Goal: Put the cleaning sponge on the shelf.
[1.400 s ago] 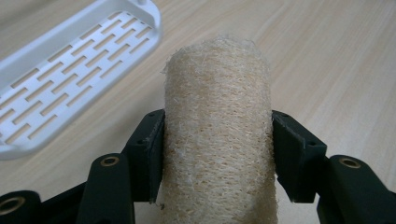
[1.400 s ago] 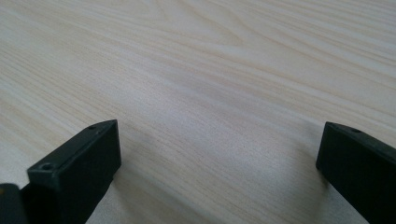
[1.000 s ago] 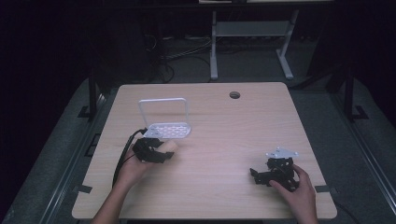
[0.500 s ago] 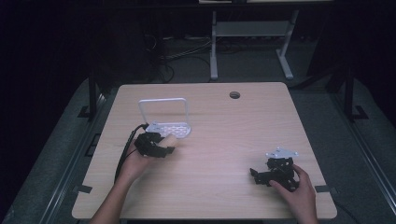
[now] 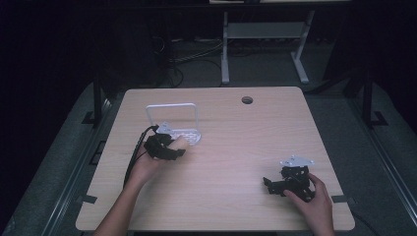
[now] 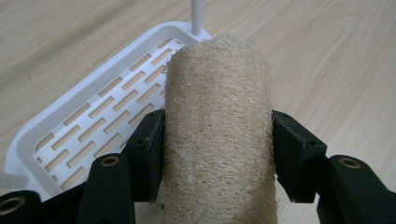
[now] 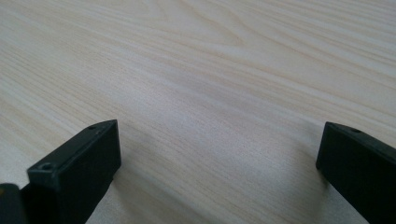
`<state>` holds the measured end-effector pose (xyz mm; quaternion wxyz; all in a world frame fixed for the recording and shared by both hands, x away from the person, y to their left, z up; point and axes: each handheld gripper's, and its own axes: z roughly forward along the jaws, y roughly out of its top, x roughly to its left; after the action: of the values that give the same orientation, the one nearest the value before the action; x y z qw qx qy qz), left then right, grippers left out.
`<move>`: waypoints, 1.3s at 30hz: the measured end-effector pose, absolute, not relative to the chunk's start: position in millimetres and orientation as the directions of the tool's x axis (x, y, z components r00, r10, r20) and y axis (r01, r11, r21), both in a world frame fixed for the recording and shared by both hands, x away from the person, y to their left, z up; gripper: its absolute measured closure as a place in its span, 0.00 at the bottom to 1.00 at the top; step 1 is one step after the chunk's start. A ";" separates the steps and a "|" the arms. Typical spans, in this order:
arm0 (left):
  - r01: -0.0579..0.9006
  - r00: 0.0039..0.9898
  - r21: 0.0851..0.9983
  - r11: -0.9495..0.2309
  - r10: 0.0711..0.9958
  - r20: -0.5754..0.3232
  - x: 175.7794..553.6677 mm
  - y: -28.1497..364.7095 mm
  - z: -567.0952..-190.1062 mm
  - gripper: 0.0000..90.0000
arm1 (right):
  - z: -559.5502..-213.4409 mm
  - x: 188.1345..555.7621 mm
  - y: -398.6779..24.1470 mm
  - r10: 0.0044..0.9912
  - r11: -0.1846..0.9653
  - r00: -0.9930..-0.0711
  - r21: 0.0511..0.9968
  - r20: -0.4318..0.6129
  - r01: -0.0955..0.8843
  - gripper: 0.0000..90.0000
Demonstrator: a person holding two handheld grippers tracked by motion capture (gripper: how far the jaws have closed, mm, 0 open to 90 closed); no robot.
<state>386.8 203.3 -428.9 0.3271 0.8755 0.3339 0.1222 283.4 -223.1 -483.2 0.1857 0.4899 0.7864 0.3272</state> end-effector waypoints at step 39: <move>0.529 0.718 0.635 -0.563 0.696 0.019 429.1 182.3 -434.6 0.46 | -483.2 283.4 -223.0 0.892 0.305 -0.451 0.697 0.029 0.649 0.00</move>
<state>429.1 182.3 -434.6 0.3094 0.8737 0.3503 0.1347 283.4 -223.0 -483.2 0.1857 0.4900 0.7863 0.3274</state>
